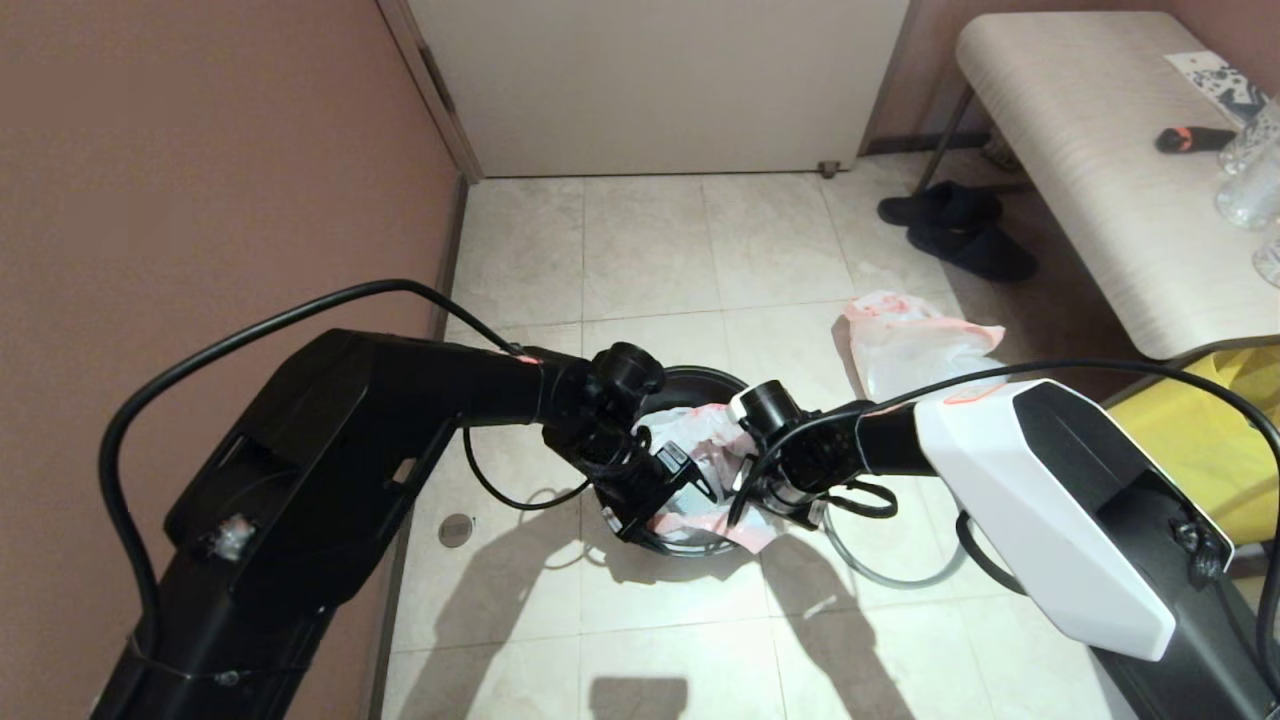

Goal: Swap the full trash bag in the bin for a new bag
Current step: Put the new garbage bag on the trash can

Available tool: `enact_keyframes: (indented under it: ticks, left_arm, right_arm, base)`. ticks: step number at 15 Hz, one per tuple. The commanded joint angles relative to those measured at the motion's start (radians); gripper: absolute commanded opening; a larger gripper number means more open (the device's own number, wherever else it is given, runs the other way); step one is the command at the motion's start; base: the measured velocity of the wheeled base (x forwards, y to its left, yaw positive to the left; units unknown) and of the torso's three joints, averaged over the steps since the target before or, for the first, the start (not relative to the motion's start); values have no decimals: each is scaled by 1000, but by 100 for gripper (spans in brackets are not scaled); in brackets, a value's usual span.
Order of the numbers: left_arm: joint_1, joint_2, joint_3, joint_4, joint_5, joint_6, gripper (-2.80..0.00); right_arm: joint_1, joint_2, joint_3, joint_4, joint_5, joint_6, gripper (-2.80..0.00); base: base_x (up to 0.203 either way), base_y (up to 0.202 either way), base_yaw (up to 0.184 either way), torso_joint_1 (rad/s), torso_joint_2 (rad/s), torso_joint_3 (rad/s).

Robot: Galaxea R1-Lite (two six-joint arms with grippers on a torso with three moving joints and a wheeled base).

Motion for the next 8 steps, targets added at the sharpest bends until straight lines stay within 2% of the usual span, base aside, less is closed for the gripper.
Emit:
enact_keyframes:
  ticks: [1, 8]
  left_arm:
    - [4, 7, -1, -14, 0, -6, 0]
    - [31, 27, -2, -128, 1, -6, 0]
  right_arm:
    - [-1, 1, 0, 2, -1, 5, -280]
    - [1, 2, 1, 2, -1, 6, -280]
  base:
    - [0, 0, 0, 0, 0, 0]
    - [0, 0, 0, 0, 0, 0]
